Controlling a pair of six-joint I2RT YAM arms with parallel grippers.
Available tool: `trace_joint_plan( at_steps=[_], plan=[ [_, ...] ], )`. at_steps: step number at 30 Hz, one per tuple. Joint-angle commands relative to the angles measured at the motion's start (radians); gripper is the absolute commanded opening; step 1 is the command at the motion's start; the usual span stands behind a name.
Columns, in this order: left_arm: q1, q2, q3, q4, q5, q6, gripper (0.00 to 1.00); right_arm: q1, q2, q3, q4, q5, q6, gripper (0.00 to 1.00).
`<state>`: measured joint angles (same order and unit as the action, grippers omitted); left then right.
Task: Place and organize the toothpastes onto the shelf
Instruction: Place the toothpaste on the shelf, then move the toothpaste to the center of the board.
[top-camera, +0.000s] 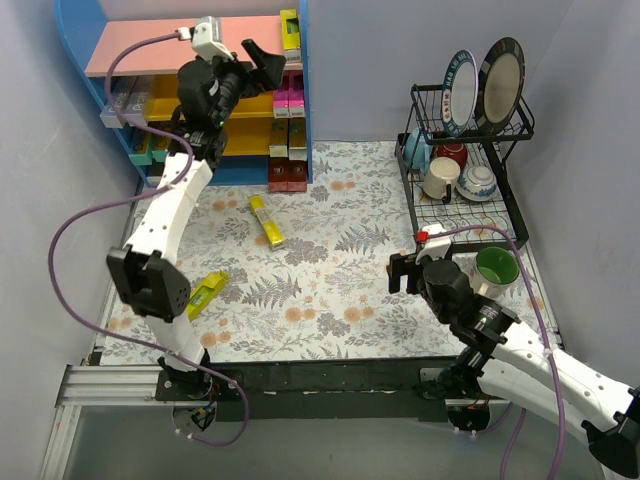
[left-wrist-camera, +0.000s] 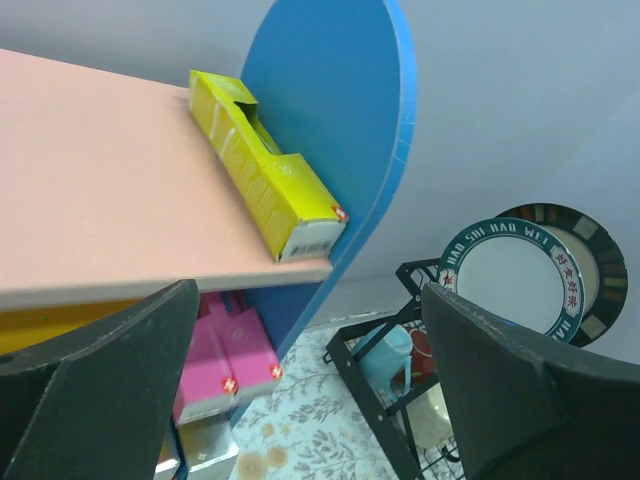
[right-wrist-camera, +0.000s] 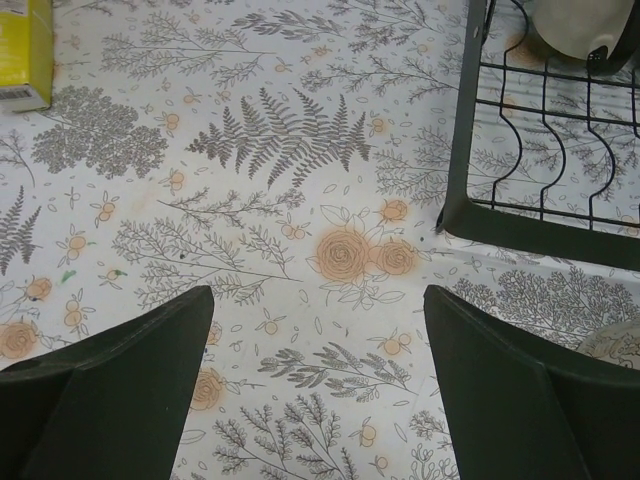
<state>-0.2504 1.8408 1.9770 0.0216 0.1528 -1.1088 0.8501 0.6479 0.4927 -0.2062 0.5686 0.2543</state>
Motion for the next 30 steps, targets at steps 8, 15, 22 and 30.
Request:
trace_joint_plan(
  at_steps=[8, 15, 22, 30],
  plan=[
    [0.007, -0.731, -0.76, -0.11, -0.24, 0.027, 0.98, -0.006, 0.203, 0.121, 0.168, -0.229, -0.067, 0.93],
    [0.007, -1.0, -1.117, -0.195, -0.334, 0.04, 0.98, -0.005, 0.501, 0.205, 0.313, -0.421, -0.089, 0.89],
    [0.007, -1.167, -1.352, -0.164, -0.504, 0.052, 0.98, 0.0, 0.914, 0.47, 0.392, -0.506, -0.093, 0.88],
    [0.005, -1.253, -1.449, -0.103, -0.668, 0.044, 0.98, 0.021, 1.268, 0.794, 0.462, -0.561, -0.096, 0.88]
  ],
)
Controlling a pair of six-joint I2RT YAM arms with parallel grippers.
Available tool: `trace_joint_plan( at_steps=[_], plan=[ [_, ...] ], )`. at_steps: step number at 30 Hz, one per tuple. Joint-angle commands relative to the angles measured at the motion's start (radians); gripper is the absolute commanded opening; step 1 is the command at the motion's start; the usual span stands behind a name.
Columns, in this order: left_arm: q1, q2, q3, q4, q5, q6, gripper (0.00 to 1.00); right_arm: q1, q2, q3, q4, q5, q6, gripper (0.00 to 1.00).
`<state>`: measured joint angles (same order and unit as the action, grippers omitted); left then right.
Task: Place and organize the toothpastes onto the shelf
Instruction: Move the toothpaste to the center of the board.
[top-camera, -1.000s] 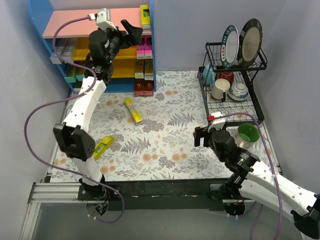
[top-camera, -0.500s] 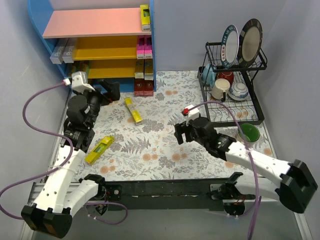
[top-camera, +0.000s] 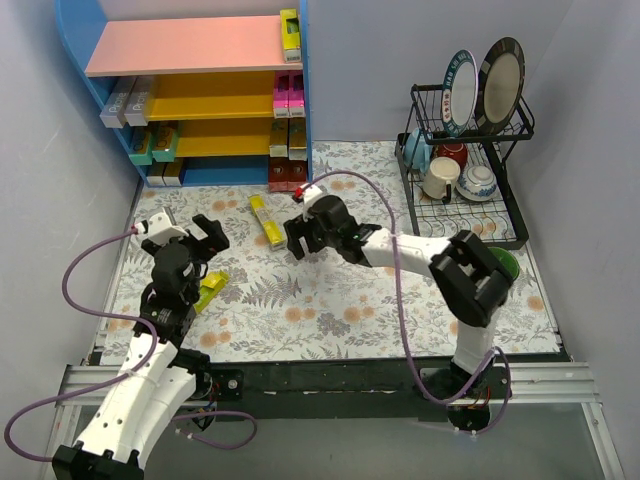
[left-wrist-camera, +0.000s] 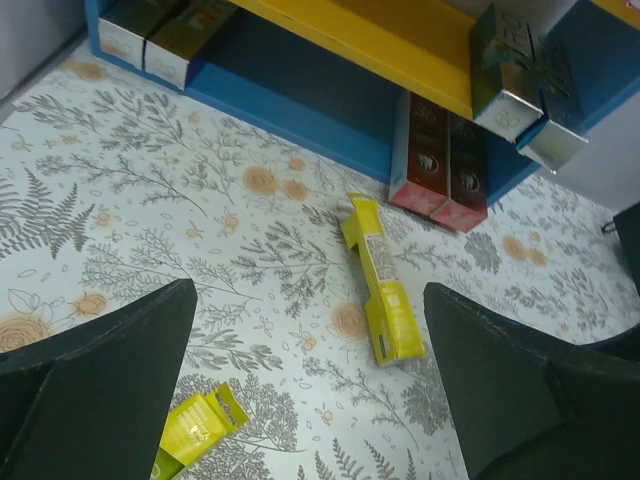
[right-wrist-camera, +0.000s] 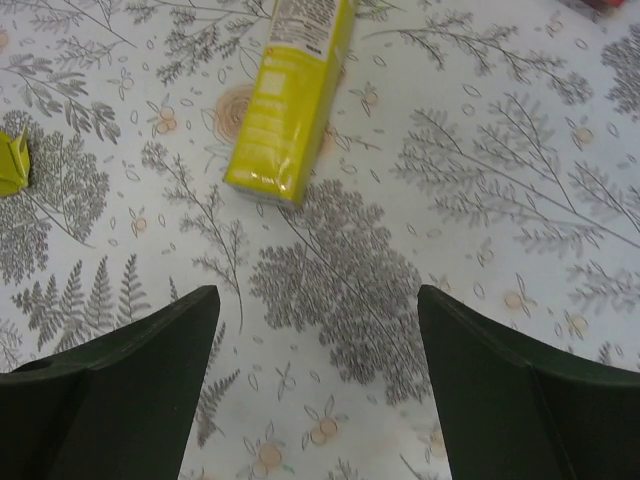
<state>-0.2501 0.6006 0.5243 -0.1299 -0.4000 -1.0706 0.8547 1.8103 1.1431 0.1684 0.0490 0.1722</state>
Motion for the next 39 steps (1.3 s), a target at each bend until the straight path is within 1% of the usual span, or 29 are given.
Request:
trace_joint_plan(
  at_steps=[1, 2, 3, 4, 6, 7, 8, 10, 13, 15, 16, 18, 19, 21, 22, 23, 26, 27, 29, 30, 31, 33, 34, 37, 39],
  plan=[
    [0.005, -0.007, 0.003, 0.047, -0.12, 0.006, 0.98, 0.02, 0.166, 0.176, 0.086, -0.041, -0.016, 0.89],
    [0.003, -0.007, 0.005, 0.046, -0.126, 0.006, 0.98, 0.024, 0.197, 0.207, 0.083, -0.07, -0.014, 0.89],
    [0.002, -0.007, 0.003, 0.046, -0.135, 0.006, 0.98, 0.026, 0.227, 0.283, 0.063, -0.077, -0.013, 0.89],
    [0.0, -0.005, 0.003, 0.046, -0.138, 0.008, 0.98, 0.029, 0.278, 0.312, 0.056, -0.075, -0.01, 0.89],
    [-0.005, -0.002, 0.0, 0.05, -0.143, 0.009, 0.98, 0.033, 0.323, 0.389, 0.052, -0.054, 0.0, 0.89],
    [-0.009, 0.002, -0.001, 0.053, -0.142, 0.011, 0.98, 0.033, 0.363, 0.411, 0.051, -0.054, 0.015, 0.89],
    [-0.011, 0.004, -0.001, 0.055, -0.14, 0.012, 0.98, 0.033, 0.383, 0.431, 0.049, -0.014, 0.019, 0.89],
    [-0.018, 0.007, -0.003, 0.064, -0.132, 0.017, 0.98, 0.033, 0.441, 0.486, 0.04, 0.014, 0.023, 0.88],
    [-0.028, 0.014, -0.006, 0.073, -0.126, 0.026, 0.98, 0.033, 0.507, 0.546, 0.008, 0.02, 0.029, 0.85],
    [-0.031, 0.021, -0.009, 0.076, -0.12, 0.032, 0.98, 0.033, 0.523, 0.55, 0.003, 0.015, 0.041, 0.82],
    [-0.032, 0.022, -0.009, 0.078, -0.114, 0.032, 0.98, 0.033, 0.52, 0.534, 0.006, 0.009, 0.046, 0.78],
    [-0.034, 0.022, -0.01, 0.082, -0.1, 0.037, 0.98, 0.033, 0.503, 0.502, 0.023, -0.001, 0.067, 0.74],
    [-0.034, 0.022, -0.013, 0.085, -0.097, 0.038, 0.98, 0.033, 0.476, 0.477, 0.034, -0.003, 0.079, 0.68],
    [-0.037, 0.022, -0.017, 0.091, -0.074, 0.044, 0.98, 0.033, 0.424, 0.4, 0.054, -0.014, 0.114, 0.61],
    [-0.035, 0.021, -0.017, 0.095, -0.066, 0.046, 0.98, 0.033, 0.405, 0.374, 0.059, -0.017, 0.125, 0.56],
    [-0.035, 0.022, -0.017, 0.095, -0.057, 0.044, 0.98, 0.035, 0.385, 0.313, 0.063, -0.021, 0.134, 0.54],
    [-0.035, 0.019, -0.018, 0.093, -0.037, 0.044, 0.98, 0.035, 0.293, 0.21, 0.089, -0.038, 0.171, 0.52],
    [-0.037, 0.019, -0.018, 0.092, -0.028, 0.044, 0.98, 0.033, 0.238, 0.14, 0.095, -0.038, 0.18, 0.52],
    [-0.037, 0.016, -0.017, 0.088, -0.023, 0.044, 0.98, 0.033, 0.183, 0.061, 0.089, -0.034, 0.182, 0.52],
    [-0.037, 0.013, -0.018, 0.088, -0.019, 0.044, 0.98, 0.033, 0.153, -0.01, 0.082, -0.032, 0.179, 0.52],
    [-0.037, 0.01, -0.018, 0.085, -0.011, 0.043, 0.98, 0.035, 0.1, -0.044, 0.051, -0.032, 0.167, 0.52],
    [-0.037, 0.01, -0.015, 0.082, -0.003, 0.043, 0.98, 0.038, 0.048, -0.116, 0.014, -0.021, 0.155, 0.52],
    [-0.037, 0.008, -0.014, 0.081, 0.001, 0.043, 0.98, 0.038, -0.001, -0.178, -0.033, -0.017, 0.15, 0.52],
    [-0.037, 0.004, -0.01, 0.076, 0.006, 0.043, 0.98, 0.049, -0.084, -0.282, -0.111, -0.014, 0.142, 0.54],
    [-0.038, -0.002, -0.01, 0.075, 0.007, 0.043, 0.98, 0.063, -0.133, -0.312, -0.2, -0.014, 0.147, 0.55]
  ],
)
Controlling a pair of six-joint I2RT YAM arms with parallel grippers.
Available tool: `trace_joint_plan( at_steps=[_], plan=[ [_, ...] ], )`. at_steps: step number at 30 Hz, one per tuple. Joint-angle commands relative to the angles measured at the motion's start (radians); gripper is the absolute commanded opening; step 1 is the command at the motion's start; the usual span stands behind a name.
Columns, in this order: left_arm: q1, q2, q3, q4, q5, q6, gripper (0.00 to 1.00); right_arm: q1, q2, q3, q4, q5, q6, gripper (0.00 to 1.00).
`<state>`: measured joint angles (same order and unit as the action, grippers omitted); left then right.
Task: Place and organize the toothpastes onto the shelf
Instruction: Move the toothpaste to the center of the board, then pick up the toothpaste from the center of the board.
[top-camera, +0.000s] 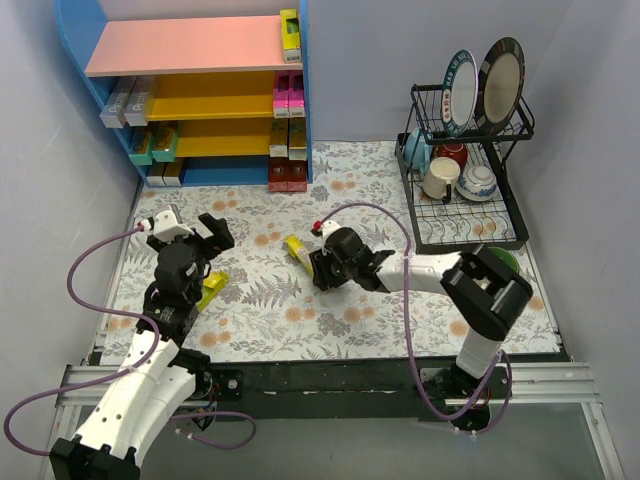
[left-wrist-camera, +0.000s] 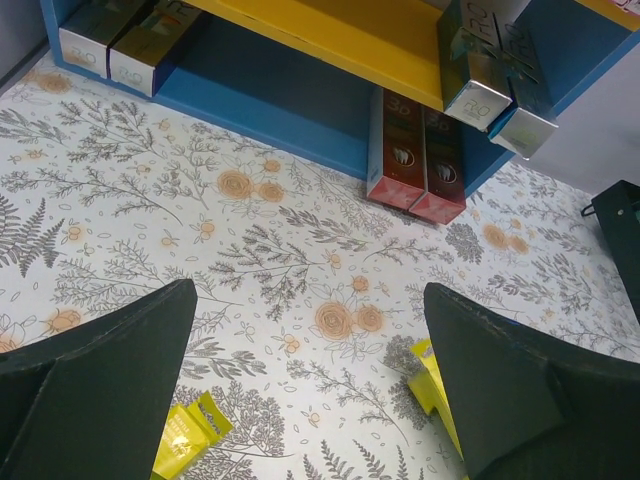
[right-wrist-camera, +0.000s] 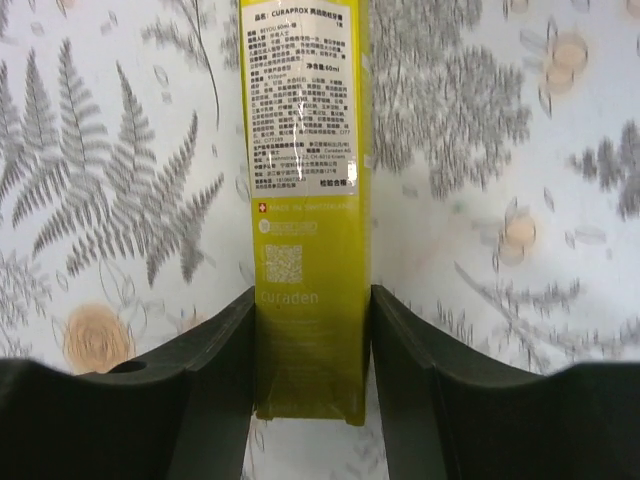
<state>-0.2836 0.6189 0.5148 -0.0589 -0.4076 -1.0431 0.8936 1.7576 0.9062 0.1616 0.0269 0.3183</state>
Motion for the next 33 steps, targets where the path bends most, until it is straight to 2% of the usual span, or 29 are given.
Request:
trace_joint_plan(
  at_steps=[1, 4, 8, 11, 20, 27, 33],
  plan=[
    [-0.003, -0.021, 0.001, 0.002, 0.015, 0.015, 0.98, 0.028, -0.093, -0.091, -0.226, 0.008, 0.004, 0.58],
    [-0.003, -0.024, 0.001, 0.001, 0.02, 0.017, 0.98, 0.039, -0.116, -0.084, -0.327, 0.001, 0.007, 0.66],
    [-0.003, -0.016, 0.005, -0.005, 0.021, 0.018, 0.98, 0.039, -0.07, 0.069, -0.46, 0.018, -0.015, 0.76],
    [-0.003, -0.015, 0.005, -0.007, 0.02, 0.021, 0.98, 0.039, 0.002, 0.202, -0.508, 0.028, -0.064, 0.78],
    [-0.003, -0.019, 0.001, -0.007, 0.026, 0.023, 0.98, 0.039, 0.362, 0.592, -0.692, 0.087, -0.183, 0.79],
    [-0.003, -0.015, -0.001, -0.001, 0.042, 0.025, 0.98, 0.039, 0.497, 0.738, -0.755, 0.091, -0.193, 0.72],
    [-0.003, -0.007, -0.004, 0.013, 0.124, 0.038, 0.98, 0.038, 0.482, 0.764, -0.749, 0.081, -0.174, 0.51]
  ],
)
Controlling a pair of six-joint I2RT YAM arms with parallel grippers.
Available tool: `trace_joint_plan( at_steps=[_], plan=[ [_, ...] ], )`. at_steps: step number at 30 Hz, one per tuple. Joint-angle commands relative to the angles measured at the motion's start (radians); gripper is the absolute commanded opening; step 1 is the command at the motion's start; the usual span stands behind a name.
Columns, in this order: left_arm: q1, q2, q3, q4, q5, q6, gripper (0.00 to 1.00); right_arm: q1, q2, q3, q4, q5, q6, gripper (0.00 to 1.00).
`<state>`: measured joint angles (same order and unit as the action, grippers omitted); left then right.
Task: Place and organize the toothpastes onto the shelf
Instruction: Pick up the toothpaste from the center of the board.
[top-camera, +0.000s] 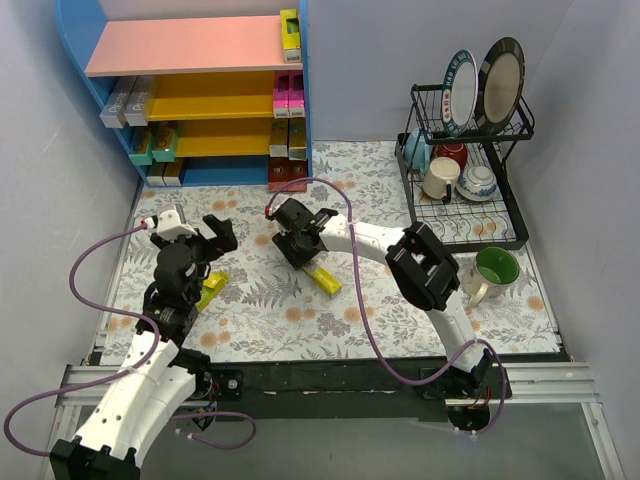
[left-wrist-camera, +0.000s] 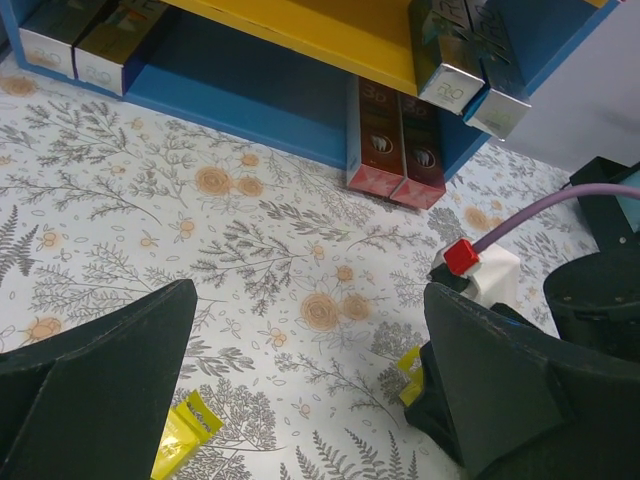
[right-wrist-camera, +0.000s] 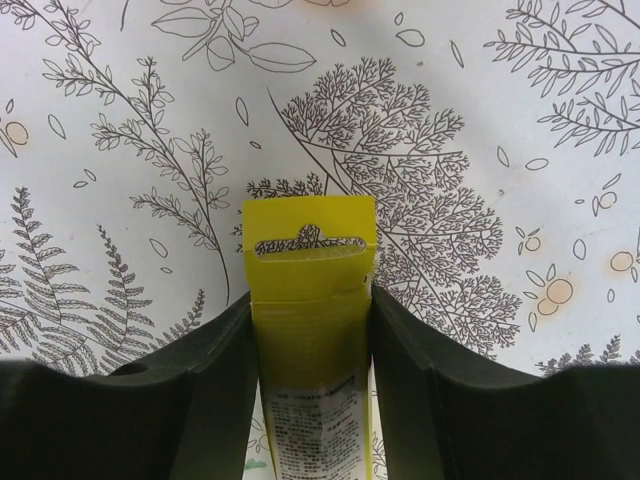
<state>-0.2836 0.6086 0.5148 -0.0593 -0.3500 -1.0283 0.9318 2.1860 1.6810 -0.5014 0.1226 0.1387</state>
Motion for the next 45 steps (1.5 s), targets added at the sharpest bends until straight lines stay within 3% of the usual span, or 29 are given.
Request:
trace_joint_plan(
  at_steps=[1, 8, 12, 20, 22, 29, 32, 40, 45],
  plan=[
    [-0.003, 0.006, -0.004, 0.016, 0.078, 0.024, 0.98, -0.001, 0.044, -0.01, -0.082, -0.017, 0.01, 0.51],
    [-0.005, 0.005, -0.001, 0.029, 0.258, 0.024, 0.98, -0.034, -0.133, -0.136, 0.046, -0.104, 0.088, 0.43],
    [-0.003, 0.02, 0.017, 0.032, 0.484, 0.007, 0.98, -0.099, -0.305, -0.309, 0.2, -0.211, 0.176, 0.38],
    [-0.037, 0.046, 0.011, 0.125, 0.75, -0.156, 0.98, -0.28, -0.71, -0.72, 0.693, -0.437, 0.525, 0.39],
    [-0.069, 0.052, 0.002, 0.159, 0.749, -0.196, 0.98, -0.33, -0.79, -0.815, 0.776, -0.46, 0.593, 0.39],
    [-0.424, 0.14, 0.01, 0.234, 0.528, -0.226, 0.98, -0.406, -0.974, -0.996, 1.012, -0.43, 0.803, 0.41],
    [-0.515, 0.19, 0.014, 0.28, 0.453, -0.242, 0.98, -0.421, -1.04, -1.04, 1.09, -0.4, 0.854, 0.41],
    [-0.686, 0.293, 0.01, 0.388, 0.252, -0.273, 0.98, -0.445, -1.17, -1.132, 1.158, -0.327, 0.926, 0.41],
    [-0.727, 0.355, 0.007, 0.456, 0.227, -0.312, 0.98, -0.455, -1.212, -1.17, 1.21, -0.314, 0.96, 0.42]
  ],
)
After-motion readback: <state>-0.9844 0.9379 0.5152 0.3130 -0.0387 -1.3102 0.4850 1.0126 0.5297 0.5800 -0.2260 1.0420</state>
